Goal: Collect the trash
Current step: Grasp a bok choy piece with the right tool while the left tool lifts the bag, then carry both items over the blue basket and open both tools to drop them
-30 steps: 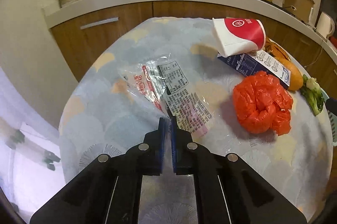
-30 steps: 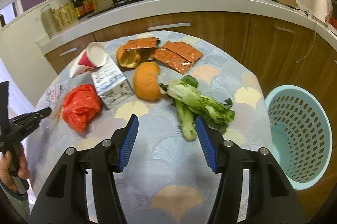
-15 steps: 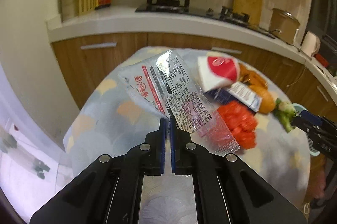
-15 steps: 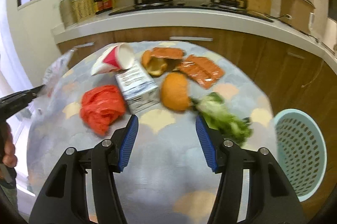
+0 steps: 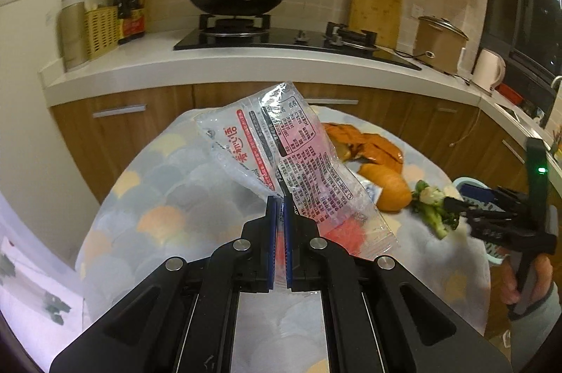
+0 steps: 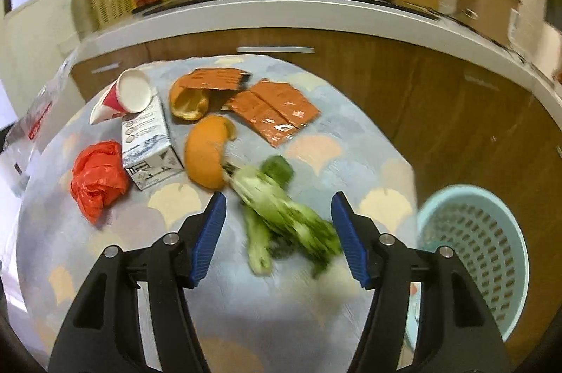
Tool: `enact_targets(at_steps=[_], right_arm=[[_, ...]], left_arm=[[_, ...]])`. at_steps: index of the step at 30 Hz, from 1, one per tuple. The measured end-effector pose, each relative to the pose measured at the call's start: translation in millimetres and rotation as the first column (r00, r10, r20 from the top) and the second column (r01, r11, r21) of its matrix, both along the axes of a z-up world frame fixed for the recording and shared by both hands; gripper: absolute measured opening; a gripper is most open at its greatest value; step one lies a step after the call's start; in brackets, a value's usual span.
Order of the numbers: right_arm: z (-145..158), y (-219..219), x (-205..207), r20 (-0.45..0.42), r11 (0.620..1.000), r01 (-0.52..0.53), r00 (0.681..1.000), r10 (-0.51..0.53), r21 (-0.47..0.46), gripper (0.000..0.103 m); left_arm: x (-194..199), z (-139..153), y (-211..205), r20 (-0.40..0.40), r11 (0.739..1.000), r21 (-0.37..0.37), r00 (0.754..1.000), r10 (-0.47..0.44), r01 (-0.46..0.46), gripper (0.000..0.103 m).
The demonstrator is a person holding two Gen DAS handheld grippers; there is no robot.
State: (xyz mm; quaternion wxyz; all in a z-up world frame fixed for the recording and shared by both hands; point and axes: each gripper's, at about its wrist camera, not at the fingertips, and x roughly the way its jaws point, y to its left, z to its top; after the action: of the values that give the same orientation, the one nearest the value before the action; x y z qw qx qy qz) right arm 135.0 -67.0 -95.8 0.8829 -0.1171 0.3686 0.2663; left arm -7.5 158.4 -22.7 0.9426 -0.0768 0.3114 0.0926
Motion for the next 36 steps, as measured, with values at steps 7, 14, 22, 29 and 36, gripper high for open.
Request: enact_targets(at_steps=[7, 14, 22, 29, 36], right_arm=[[-21, 9, 14, -0.031, 0.997, -0.020, 0.999, 0.018, -0.068, 0.046], [0, -12, 4, -0.019, 0.998, -0.019, 1.000, 0.020, 0.054, 0.024], [27, -39, -6, 0.035, 0.993, 0.029, 0.999, -0.034, 0.116, 0.021], [59, -97, -16, 0.104, 0.977, 0.127, 0.984, -0.145, 0.169, 0.021], [65, -171, -10, 0.108, 0.947, 0.264, 0.952, -0.286, 0.182, 0.021]], left_arm=[[10, 3, -14, 0.004, 0.999, 0.010, 0.999, -0.038, 0.038, 0.002], [21, 2, -31, -0.004, 0.996, 0.012, 0.996, -0.085, 0.086, 0.002], [35, 7, -62, 0.003, 0.987, 0.022, 0.987, -0.160, 0.160, 0.002], [60, 14, -115, 0.022, 0.958, 0.034, 0.958, -0.285, 0.285, 0.002], [90, 14, -189, 0.033, 0.902, 0.036, 0.901, -0.432, 0.431, 0.002]])
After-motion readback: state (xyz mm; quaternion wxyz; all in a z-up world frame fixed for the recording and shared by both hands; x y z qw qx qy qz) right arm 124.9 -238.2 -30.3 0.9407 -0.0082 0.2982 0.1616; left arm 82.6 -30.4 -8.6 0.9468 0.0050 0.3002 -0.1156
